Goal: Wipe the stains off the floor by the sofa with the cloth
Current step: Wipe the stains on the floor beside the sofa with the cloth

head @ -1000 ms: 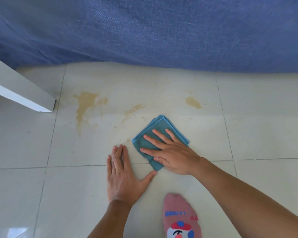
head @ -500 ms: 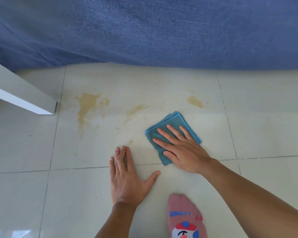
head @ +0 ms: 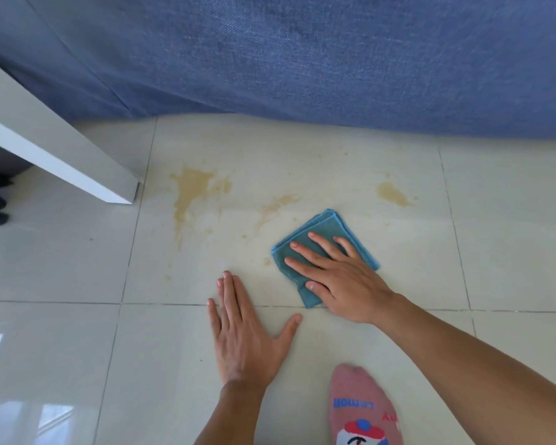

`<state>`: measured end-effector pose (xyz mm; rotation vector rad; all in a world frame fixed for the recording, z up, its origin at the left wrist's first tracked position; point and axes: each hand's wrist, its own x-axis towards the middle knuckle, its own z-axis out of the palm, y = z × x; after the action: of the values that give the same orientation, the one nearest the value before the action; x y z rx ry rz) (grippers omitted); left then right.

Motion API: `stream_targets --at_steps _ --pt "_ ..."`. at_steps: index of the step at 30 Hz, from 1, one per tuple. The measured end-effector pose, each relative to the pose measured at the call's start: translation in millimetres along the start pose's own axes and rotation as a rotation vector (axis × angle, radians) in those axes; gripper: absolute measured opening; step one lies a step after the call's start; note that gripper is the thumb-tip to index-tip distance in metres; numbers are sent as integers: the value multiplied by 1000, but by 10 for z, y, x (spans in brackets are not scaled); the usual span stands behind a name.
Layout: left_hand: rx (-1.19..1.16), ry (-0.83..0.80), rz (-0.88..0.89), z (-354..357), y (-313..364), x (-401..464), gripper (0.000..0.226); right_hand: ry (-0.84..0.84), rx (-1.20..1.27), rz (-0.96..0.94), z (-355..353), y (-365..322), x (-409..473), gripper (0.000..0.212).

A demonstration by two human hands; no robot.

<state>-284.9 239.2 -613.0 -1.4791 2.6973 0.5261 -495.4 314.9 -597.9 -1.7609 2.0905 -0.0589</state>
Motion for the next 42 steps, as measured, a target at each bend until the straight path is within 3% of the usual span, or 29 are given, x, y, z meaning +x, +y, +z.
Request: stream_targets --at_steps 5,10,14,17,22,27,30,37,42 --pt "-1 -5 -20 13 11 15 126 -3 -65 -108 -122 74 220 51" --pt "-6 -8 -14 13 14 11 127 -4 33 -168 -53 -221 442 49" --pt "-13 -8 -9 16 1 16 127 -54 73 -237 -62 36 263 50" --pt "-22 4 -6 15 11 15 126 -91 24 -239 -121 131 283 49" --pt "-22 3 -9 20 -17 10 127 -56 61 -193 -101 -267 587 49" --pt "-40 3 1 31 -7 11 127 -42 80 -177 -14 -166 314 49" --pt "-50 3 6 11 -9 24 126 -12 74 -91 -8 -32 168 50" --pt "-40 21 5 14 -27 19 124 184 104 301 189 12 -298 52" --pt "-36 42 99 96 -24 -24 104 236 108 402 293 5 -552 51"
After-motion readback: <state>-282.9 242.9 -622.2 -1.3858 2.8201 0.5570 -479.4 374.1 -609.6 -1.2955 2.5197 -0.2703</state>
